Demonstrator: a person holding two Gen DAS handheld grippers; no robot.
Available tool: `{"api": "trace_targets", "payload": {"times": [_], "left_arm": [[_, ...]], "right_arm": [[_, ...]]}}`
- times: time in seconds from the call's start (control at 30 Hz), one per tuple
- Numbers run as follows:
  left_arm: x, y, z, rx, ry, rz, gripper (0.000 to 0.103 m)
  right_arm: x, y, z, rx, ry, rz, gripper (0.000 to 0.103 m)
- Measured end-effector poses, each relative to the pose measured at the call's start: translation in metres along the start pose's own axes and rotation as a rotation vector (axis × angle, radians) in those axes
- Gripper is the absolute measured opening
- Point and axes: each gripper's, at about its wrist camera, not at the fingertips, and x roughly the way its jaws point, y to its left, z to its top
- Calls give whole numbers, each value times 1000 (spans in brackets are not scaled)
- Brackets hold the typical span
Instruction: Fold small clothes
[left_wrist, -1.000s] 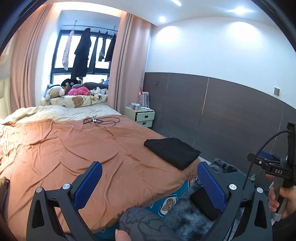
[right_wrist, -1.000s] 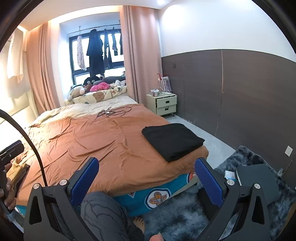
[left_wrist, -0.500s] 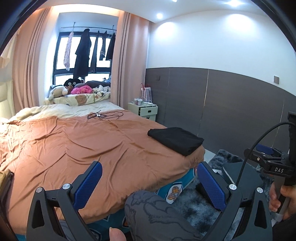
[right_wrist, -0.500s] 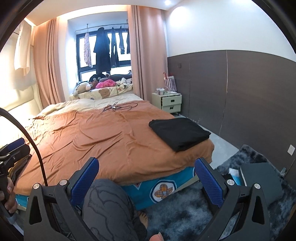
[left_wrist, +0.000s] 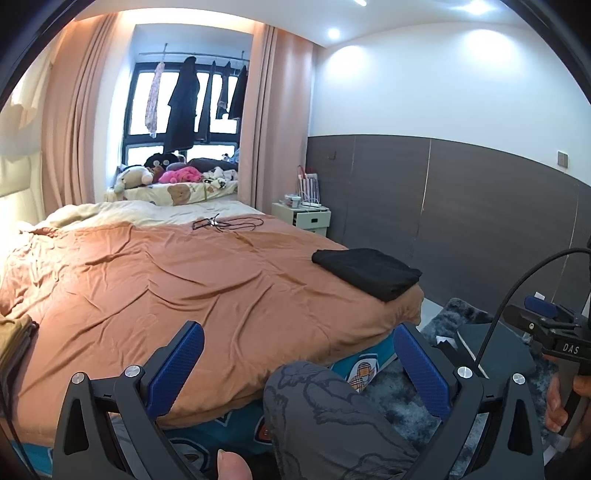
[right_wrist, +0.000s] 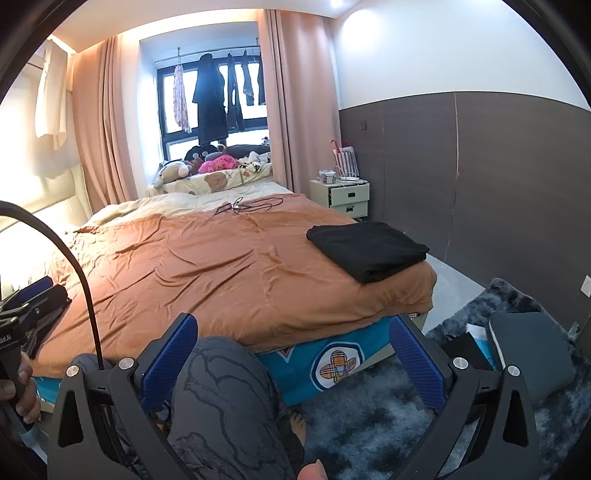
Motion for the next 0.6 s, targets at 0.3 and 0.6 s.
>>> {"api": "trace_targets", "payload": {"times": [0.3,0.6], "left_arm": [[2,-1,-6,7,1,10,103],[5,3,-12,-9,2,19,103]], "right_arm": [[1,2,-3,1,-13,-4,103],[6,8,-8,-3,4,-5,103]]}}
